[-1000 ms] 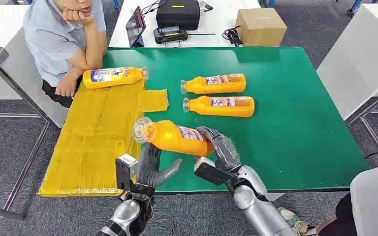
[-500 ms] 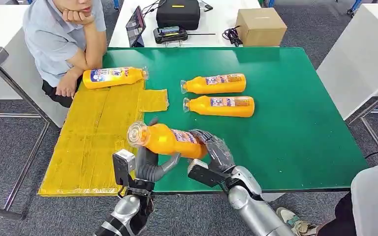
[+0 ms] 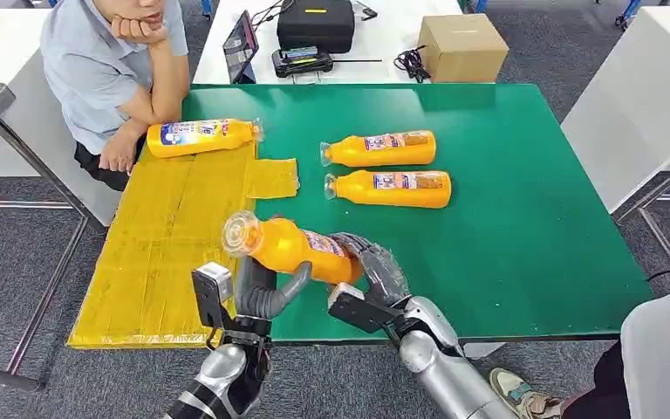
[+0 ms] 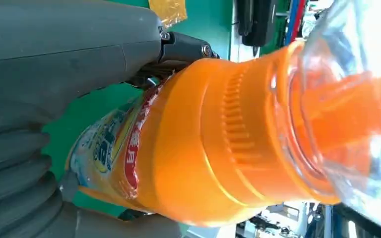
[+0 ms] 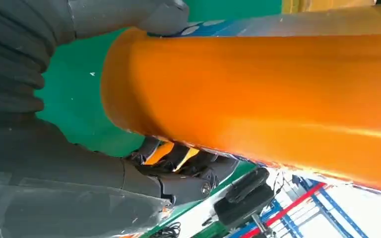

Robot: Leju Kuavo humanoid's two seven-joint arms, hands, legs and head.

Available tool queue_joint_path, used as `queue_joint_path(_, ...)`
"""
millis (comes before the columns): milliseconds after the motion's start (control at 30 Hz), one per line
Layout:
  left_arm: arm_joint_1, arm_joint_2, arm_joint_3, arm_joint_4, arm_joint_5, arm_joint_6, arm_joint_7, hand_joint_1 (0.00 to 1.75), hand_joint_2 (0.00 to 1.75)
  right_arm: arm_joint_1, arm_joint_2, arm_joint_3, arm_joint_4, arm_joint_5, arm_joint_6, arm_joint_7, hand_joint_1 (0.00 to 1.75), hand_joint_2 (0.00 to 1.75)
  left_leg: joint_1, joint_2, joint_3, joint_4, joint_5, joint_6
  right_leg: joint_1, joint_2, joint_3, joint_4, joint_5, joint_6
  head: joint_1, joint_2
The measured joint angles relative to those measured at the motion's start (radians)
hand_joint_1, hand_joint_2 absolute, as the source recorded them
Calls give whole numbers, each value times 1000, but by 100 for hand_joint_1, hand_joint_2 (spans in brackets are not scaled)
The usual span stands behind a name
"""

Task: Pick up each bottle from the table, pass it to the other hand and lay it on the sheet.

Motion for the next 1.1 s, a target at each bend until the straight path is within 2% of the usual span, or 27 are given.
queue_joint_path(33,0,0,2,0,2,-5,0,175,175,0,0,0,0,-12,11,-2,93,175,0,0,0,0,0,0,0,0,0,0,0,0,0,0)
queue_joint_path(67,0,0,3,0,6,-8,0,175,175,-1,0,0,0,-21,19,-3,3,175,0,0,0,0,0,0,0,0,0,0,0,0,0,0)
queue_joint_path(233,1,0,4,-3,8,-24,-3,175,175,0,3,0,0,-63,51,-5,0,175,0,0,0,0,0,0,0,0,0,0,0,0,0,0)
queue_joint_path(267,3,0,2,-8,7,-29,-3,175,175,0,6,1,0,-70,55,-5,0,0,0,0,0,0,0,0,0,0,0,0,0,0,0,0)
queue_joint_path(767,35,13,2,-112,-26,-36,43,175,175,8,26,-3,0,-114,55,-5,0,0,0,0,0,0,0,0,0,0,0,0,0,0,0,0)
queue_joint_path(800,42,20,2,-142,-62,-26,48,175,175,16,29,-5,0,-104,37,-4,0,0,0,0,0,0,0,0,0,0,0,0,0,0,0,0)
queue_joint_path(867,48,40,2,-181,-267,96,57,175,175,54,31,-24,-14,-71,-16,-3,0,0,0,0,0,0,0,0,0,0,0,0,0,0,0,0)
queue_joint_path(1000,63,79,14,-222,-677,293,116,175,175,117,31,-71,-66,-37,-49,-3,0,0,0,0,-1,0,0,0,0,0,-1,0,0,0,0,0)
queue_joint_path(1100,77,97,52,-247,-799,322,160,175,175,152,32,-110,-104,-32,-51,-2,0,0,0,0,-1,0,0,0,0,0,-1,0,0,0,0,0)
